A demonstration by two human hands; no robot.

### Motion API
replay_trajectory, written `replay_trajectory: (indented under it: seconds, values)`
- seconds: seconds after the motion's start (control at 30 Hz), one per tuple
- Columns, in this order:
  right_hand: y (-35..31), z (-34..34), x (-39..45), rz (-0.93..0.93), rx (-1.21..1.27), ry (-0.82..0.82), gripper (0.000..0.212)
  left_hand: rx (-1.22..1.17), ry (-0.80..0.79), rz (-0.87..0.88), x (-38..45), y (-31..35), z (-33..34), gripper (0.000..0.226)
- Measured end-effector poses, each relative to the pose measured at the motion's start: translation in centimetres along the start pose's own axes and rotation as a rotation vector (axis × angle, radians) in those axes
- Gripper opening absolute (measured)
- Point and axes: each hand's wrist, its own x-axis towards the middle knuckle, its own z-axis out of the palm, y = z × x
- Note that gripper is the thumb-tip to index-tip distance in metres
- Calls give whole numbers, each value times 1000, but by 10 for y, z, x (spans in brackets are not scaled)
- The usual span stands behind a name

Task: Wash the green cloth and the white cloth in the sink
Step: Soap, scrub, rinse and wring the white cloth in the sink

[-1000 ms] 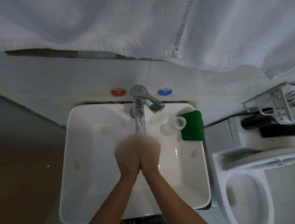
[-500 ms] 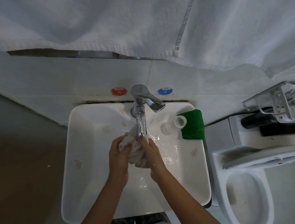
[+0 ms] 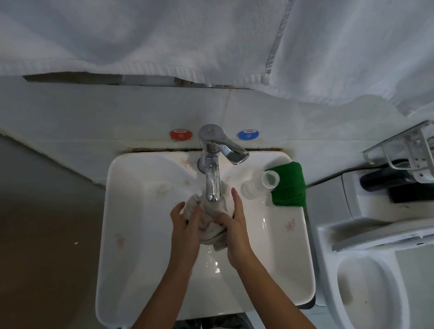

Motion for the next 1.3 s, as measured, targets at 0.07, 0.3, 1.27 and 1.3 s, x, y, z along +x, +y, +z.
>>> replay_trajectory:
  seconds: [0.07,0.3,1.27,1.3]
  values:
    - [0,5,-1,5,5,-75,52,96,35,-19,6,-5,4,43]
    - [11,22,-1,47,-14,154,44,460,207,137,-1,-8,22,34]
    - [-1,0,17,59,-200,-3,28,6,-145,190,10,-5,5,44]
    - [0,-1,17,83,-195,5,25,8,-162,194,9,-5,5,45]
